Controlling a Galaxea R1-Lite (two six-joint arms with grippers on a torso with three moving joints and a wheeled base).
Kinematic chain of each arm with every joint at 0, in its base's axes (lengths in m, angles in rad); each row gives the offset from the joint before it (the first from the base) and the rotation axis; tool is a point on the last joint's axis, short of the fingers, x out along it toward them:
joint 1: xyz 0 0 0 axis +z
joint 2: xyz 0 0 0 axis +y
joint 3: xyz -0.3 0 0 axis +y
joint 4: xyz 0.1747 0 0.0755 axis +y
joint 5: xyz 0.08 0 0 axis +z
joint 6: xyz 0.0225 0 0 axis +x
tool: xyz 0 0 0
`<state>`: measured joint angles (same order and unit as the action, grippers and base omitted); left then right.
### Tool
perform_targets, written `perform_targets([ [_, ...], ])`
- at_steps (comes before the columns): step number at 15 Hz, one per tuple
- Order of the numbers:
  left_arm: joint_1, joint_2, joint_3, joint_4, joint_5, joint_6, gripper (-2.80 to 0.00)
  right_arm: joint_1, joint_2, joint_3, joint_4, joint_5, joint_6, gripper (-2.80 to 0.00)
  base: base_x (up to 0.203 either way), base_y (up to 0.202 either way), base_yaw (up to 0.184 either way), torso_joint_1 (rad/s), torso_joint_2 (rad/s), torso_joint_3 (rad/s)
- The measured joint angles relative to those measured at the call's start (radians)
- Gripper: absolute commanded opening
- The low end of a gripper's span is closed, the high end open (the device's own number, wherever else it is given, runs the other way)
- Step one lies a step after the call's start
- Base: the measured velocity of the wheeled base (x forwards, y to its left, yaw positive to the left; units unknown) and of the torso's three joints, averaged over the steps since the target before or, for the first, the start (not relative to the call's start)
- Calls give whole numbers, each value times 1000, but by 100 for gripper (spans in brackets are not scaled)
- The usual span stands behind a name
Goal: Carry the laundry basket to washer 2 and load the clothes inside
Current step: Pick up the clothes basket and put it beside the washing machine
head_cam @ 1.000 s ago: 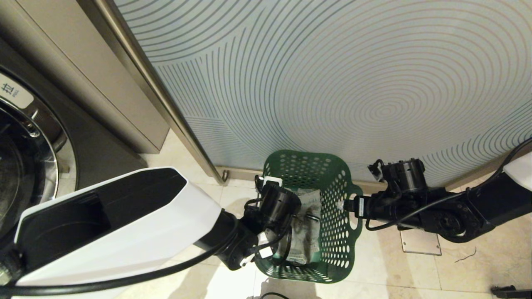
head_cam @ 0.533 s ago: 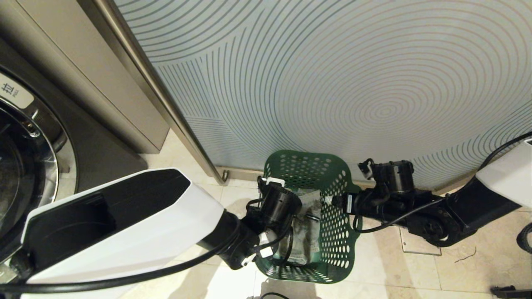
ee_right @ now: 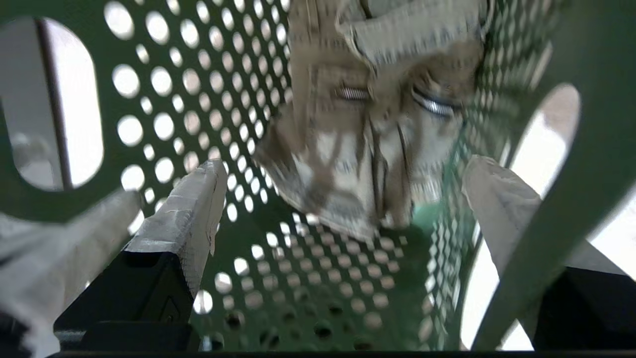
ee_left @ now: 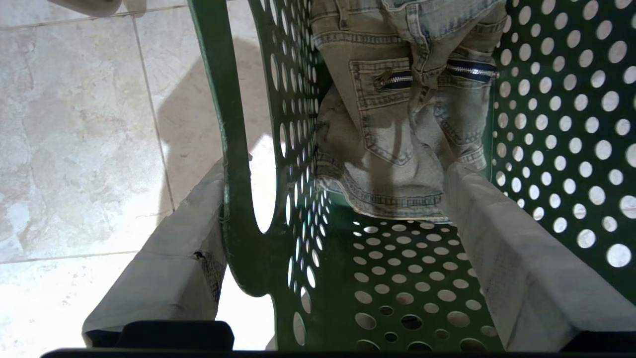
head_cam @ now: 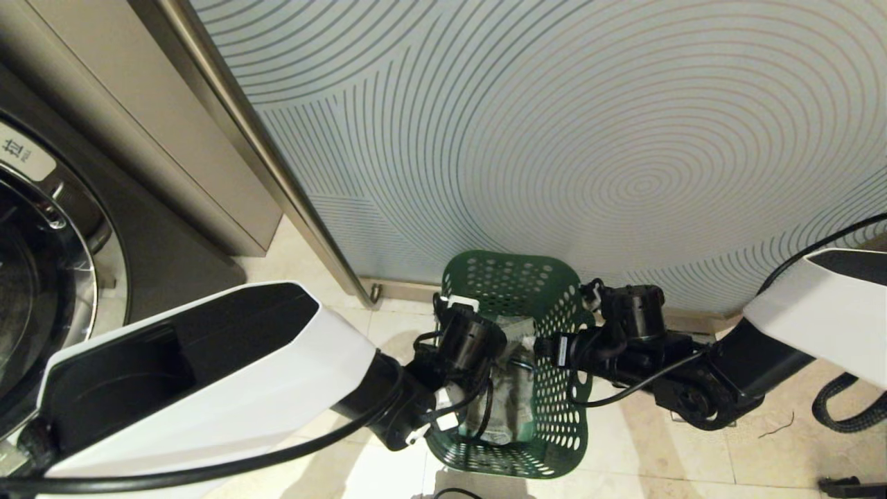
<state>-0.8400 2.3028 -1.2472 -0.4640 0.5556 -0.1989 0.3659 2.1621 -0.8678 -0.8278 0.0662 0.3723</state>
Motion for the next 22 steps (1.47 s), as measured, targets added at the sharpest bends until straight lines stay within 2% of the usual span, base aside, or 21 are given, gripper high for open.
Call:
perform_targets([
  [3, -4, 1, 0, -4, -30, 0, 0, 1, 38, 21, -81, -3, 3, 0, 0, 0, 0, 0, 0, 0],
  [22, 1, 42, -66, -5, -32, -4, 0, -11, 58, 63, -95, -10, -1, 0, 0, 0, 0, 0, 0, 0],
])
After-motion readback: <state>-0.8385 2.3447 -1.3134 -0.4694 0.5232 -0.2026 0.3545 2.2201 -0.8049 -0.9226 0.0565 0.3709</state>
